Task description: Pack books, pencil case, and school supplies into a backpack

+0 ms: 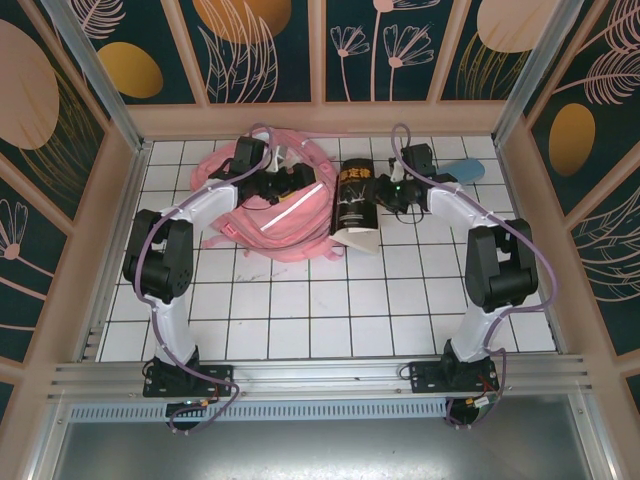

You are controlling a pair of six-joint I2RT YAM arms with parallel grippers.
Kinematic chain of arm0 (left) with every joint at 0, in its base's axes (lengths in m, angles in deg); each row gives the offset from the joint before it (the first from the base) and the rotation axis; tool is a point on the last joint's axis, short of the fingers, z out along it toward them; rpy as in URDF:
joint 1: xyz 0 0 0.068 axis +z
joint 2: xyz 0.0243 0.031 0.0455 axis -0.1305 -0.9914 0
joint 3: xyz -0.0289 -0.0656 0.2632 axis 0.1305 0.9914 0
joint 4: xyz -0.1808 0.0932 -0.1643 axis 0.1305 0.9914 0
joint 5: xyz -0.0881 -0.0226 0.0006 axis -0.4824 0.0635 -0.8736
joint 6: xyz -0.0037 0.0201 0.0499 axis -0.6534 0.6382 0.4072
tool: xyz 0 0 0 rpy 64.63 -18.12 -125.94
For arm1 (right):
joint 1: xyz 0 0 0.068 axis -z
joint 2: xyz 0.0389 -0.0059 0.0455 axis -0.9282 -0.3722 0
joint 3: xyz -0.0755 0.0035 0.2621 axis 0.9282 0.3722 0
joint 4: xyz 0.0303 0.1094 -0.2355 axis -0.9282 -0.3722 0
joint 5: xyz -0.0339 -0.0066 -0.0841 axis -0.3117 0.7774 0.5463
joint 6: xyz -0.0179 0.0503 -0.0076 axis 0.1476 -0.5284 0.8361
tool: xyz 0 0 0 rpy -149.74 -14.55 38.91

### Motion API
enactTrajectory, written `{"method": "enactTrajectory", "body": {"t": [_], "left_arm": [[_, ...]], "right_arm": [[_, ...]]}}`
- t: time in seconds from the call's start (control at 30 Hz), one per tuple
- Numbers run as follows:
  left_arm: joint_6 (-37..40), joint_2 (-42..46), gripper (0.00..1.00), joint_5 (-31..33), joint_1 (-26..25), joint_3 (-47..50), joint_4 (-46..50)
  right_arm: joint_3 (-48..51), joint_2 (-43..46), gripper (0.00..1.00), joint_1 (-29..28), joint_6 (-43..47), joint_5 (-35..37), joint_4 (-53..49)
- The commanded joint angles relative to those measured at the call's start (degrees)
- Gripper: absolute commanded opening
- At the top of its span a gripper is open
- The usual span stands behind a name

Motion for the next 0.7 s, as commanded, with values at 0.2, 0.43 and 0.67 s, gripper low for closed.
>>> {"method": "enactTrajectory", "body": {"t": [0.2, 0.43, 0.67], "left_arm": [[2.0, -0.1, 0.93, 2.1, -3.5, -0.8, 2.9], [1.2, -2.1, 0.88, 3.2, -7.9, -4.2, 4.6], [-0.5, -5.1, 0.79, 4.4, -12.8, -7.5, 4.9]], "right_arm": [[4.5, -0.3, 0.86, 0.3, -3.0, 11.4, -0.3], [5.5, -4.4, 0.96, 1.7, -3.8, 10.2, 1.3], [7.0, -2.2, 0.94, 2.8, -3.9, 14.1, -0.2]]}}
